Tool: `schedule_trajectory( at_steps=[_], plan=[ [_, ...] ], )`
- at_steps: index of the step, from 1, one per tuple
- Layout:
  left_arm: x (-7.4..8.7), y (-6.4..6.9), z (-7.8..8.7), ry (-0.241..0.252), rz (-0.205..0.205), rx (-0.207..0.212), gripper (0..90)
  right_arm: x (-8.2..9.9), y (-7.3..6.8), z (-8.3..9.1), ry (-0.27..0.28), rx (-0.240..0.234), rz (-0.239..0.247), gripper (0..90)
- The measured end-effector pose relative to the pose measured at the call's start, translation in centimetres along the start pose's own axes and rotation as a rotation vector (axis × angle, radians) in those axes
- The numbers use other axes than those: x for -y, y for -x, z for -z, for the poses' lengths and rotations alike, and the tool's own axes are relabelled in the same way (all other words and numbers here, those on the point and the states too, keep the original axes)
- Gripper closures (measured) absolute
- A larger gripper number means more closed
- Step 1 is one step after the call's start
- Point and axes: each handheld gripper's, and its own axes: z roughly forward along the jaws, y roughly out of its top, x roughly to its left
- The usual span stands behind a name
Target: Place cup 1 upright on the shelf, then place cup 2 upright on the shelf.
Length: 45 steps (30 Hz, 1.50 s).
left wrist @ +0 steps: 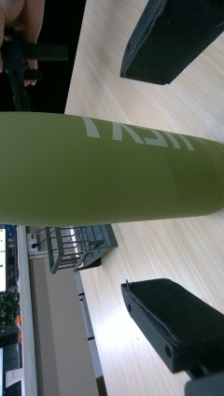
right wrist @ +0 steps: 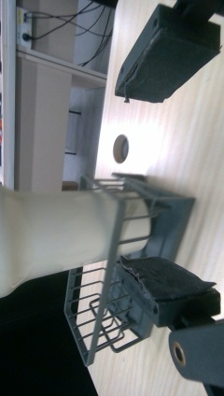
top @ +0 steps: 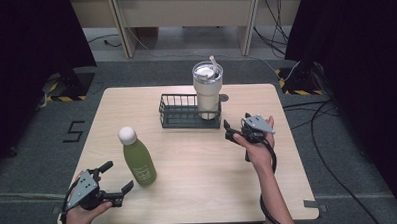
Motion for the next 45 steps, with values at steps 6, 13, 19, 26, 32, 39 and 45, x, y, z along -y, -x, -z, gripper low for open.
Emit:
schedule_trajectory(
  at_steps=[6, 13, 19, 26, 32, 39, 45],
  plan=[
    [-0.2, 0.0, -0.2, 0.002, -0.005, 0.005, 0.0, 2.2, 0.8, 2.2, -0.012, 0.009, -0.003, 15.4],
    [-0.7, 0.3, -0.6, 0.006, -0.013, 0.009, 0.0, 3.7, 1.4, 4.0, -0.035, 0.006, -0.010, 15.7],
    [-0.9, 0.3, -0.9, 0.011, -0.010, 0.015, 0.0, 4.4, 1.8, 5.2, -0.036, 0.024, -0.029, 15.5],
    [-1.1, 0.2, -0.9, 0.015, -0.008, 0.015, 0.0, 4.9, 2.7, 5.8, -0.042, 0.062, -0.041, 15.5],
    [-1.3, 0.3, -1.0, 0.031, -0.012, 0.031, 0.0, 5.1, 2.4, 6.2, -0.045, 0.056, -0.051, 15.4],
    [-1.6, 0.4, -1.2, 0.036, -0.013, 0.030, 0.0, 4.4, 3.0, 6.7, -0.022, 0.048, -0.130, 15.1],
    [-2.1, 0.5, -1.5, 0.046, 0.004, 0.028, 0.0, 4.2, 4.2, 7.1, -0.019, 0.014, -0.295, 15.2]
  ],
)
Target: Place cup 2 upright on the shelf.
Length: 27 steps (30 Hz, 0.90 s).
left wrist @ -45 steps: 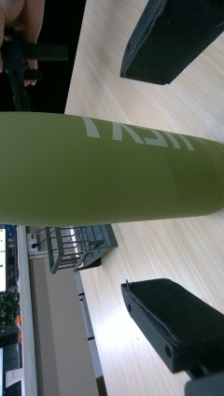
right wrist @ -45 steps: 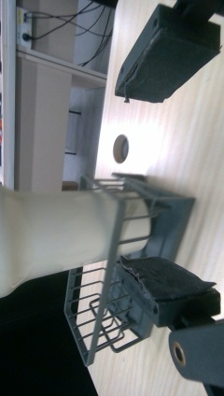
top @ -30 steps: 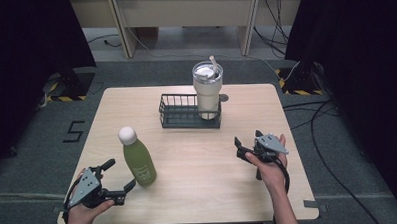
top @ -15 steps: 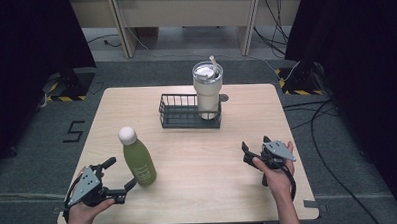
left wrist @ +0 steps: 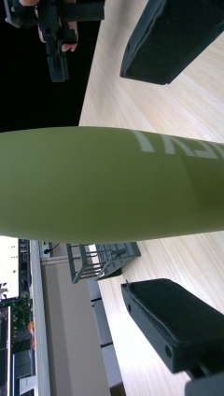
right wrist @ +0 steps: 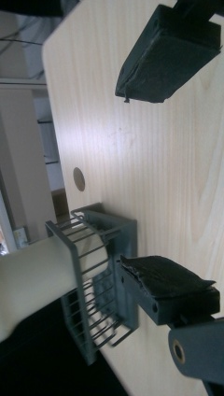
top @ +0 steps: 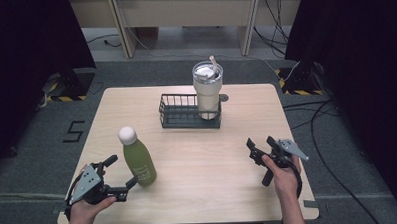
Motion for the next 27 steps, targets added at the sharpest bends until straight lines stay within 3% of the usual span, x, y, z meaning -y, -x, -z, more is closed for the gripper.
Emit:
schedule_trajectory(
  at_steps=[3, 6, 9, 15, 19, 23, 27],
  plan=[
    [-0.1, 0.1, -0.4, 0.007, 0.004, 0.011, 0.0, -0.4, 0.4, 0.4, -0.017, -0.011, -0.082, 15.1],
    [0.0, 0.3, -0.7, 0.004, 0.000, 0.024, 0.0, -0.7, 0.3, 0.8, -0.014, 0.005, -0.062, 14.7],
    [0.3, 0.4, -1.1, -0.005, -0.004, 0.027, 0.0, -1.0, 0.1, 1.2, 0.002, 0.051, -0.009, 15.6],
    [0.0, 0.4, -2.1, -0.003, -0.005, 0.026, 0.2, -1.3, -0.5, 1.4, 0.024, 0.098, 0.114, 19.9],
    [-0.2, 0.4, -2.8, -0.004, -0.011, 0.026, 0.6, -0.8, -0.7, 1.2, 0.029, 0.139, 0.219, 20.5],
    [-0.2, 0.4, -3.3, -0.011, -0.016, 0.027, 1.3, -0.6, -0.7, 1.1, 0.031, 0.150, 0.260, 20.9],
    [-0.2, 0.4, -3.8, -0.020, -0.033, 0.017, 2.4, -0.5, -0.7, 1.0, 0.025, 0.150, 0.265, 20.9]
  ],
)
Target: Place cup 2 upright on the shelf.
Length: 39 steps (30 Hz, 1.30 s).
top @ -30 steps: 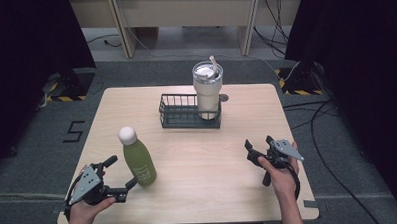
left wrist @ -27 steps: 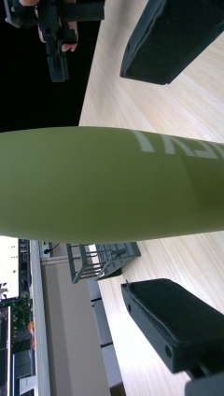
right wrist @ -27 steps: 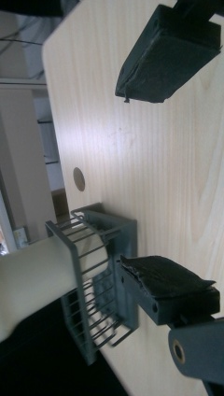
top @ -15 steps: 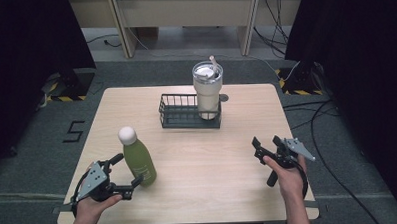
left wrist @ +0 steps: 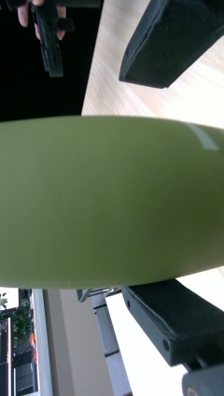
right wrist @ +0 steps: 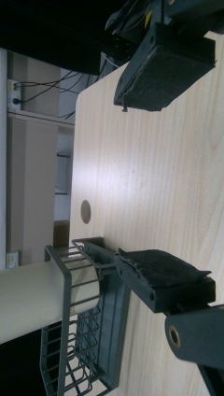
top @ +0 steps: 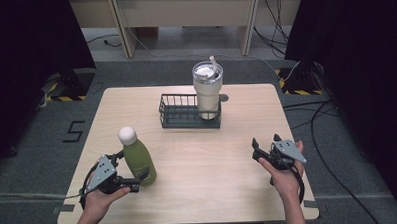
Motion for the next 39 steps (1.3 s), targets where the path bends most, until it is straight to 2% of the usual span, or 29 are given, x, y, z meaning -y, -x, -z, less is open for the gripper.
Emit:
schedule_trajectory(
  at_steps=[4, 7, 12, 17, 31, 39],
  plan=[
    [0.0, -0.2, -0.5, 0.000, 0.009, -0.011, 7.7, 0.1, 0.1, 0.0, -0.006, 0.006, -0.005, 20.8],
    [0.1, -0.3, -0.7, 0.000, -0.003, -0.021, 14.4, 0.1, 0.2, 0.0, -0.010, 0.010, -0.006, 20.8],
    [0.2, -0.4, -0.8, -0.003, -0.009, -0.024, 19.5, 0.1, 0.2, 0.0, -0.013, 0.007, -0.009, 20.8],
    [0.2, -0.5, -0.8, 0.002, 0.004, -0.022, 20.1, 0.3, 0.0, -0.2, -0.024, 0.004, -0.004, 20.7],
    [0.1, -0.4, -0.9, 0.002, -0.002, -0.020, 20.6, 0.5, 0.0, -0.3, -0.030, 0.013, -0.013, 20.6],
    [-0.5, -0.2, -1.1, 0.021, 0.003, -0.017, 20.6, 0.4, 0.1, -0.4, -0.033, 0.019, -0.016, 20.4]
  ],
)
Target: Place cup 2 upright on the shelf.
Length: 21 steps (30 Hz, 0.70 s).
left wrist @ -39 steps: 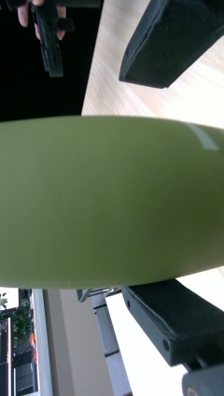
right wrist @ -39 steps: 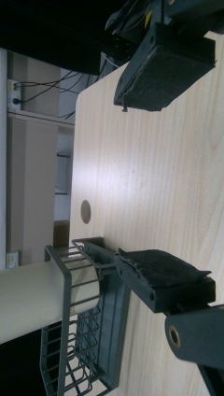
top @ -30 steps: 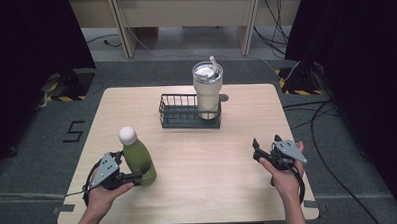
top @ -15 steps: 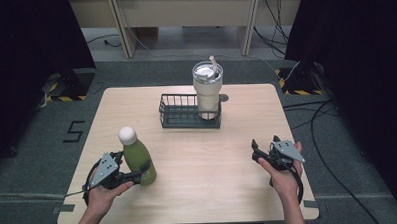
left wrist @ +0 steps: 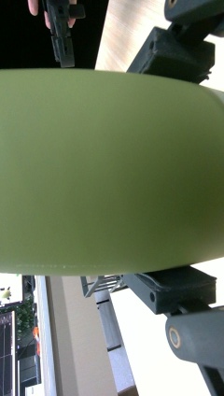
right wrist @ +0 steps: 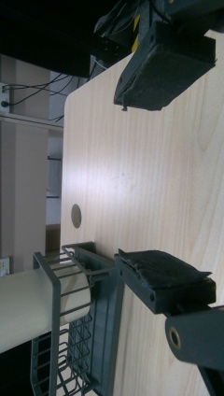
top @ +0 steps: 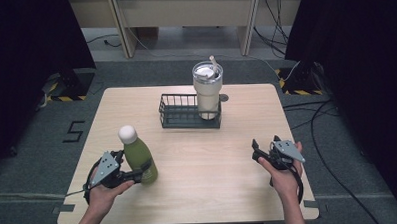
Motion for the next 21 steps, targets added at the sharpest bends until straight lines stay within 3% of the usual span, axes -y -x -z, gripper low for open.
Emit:
schedule_trajectory(
  at_steps=[21],
  plan=[
    [-2.7, -0.5, -2.0, 0.048, -0.017, 0.014, 20.6, 0.1, 0.1, -0.1, -0.006, 0.012, 0.004, 20.1]
  ],
)
